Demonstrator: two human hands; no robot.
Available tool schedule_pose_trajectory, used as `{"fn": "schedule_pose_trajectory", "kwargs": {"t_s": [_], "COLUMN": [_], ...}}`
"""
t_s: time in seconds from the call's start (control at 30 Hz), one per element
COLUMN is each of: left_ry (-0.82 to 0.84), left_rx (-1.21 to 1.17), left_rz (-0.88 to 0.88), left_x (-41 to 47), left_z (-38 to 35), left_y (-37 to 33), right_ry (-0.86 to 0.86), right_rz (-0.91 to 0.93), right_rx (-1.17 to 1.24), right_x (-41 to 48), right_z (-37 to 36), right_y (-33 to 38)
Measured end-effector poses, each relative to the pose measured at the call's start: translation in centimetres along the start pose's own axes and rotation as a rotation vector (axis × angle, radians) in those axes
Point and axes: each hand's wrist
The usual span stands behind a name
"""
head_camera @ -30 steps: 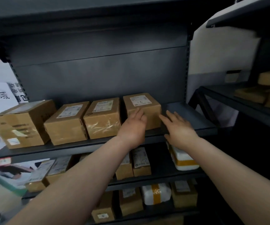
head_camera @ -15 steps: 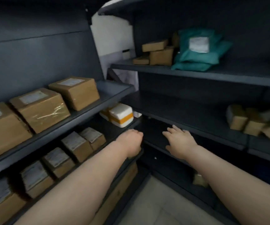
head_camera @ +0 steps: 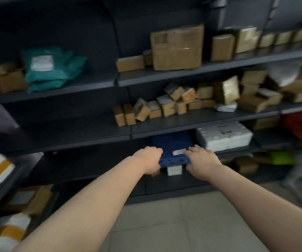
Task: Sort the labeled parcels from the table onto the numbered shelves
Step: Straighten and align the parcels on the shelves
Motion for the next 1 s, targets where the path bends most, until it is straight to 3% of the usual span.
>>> {"fn": "schedule_pose_trajectory", "kwargs": {"t_s": [0.23,0.43,0.7,1.0], "left_ry": [-0.035,-0.078,-0.137,-0.136], "left_rx": [-0.072,0.036,0.129,0.137], "left_rz": [-0.32,-0.529,-0.752,-1.005], "left_x": [8.6,12.9,19.3,29.8], "left_z": [7.0,12.6,18.6,25.4], "left_y": [-23.0,-38.8,-53.7,-65.4], "right_ry": [-0.083,-0.2,-0.313,-0.429], "right_rz": [-0.357,-0.609,-0.89,-1.139], "right_rx": [0.032,0.064,0.154,0.237], "right_x": [-12.1,-21.7,-29.0,-27.7], "right_z": [5.0,7.6,10.4,14.4], "right_y": [-21.8,-34.3,-45.9,-57.6]}}
Point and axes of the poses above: each hand's wrist, its own x-axis towards the middle knuckle, its own z-axis out of the back of the hand, y = z × x, and after that the axes turned 15 degrees about x, right-handed
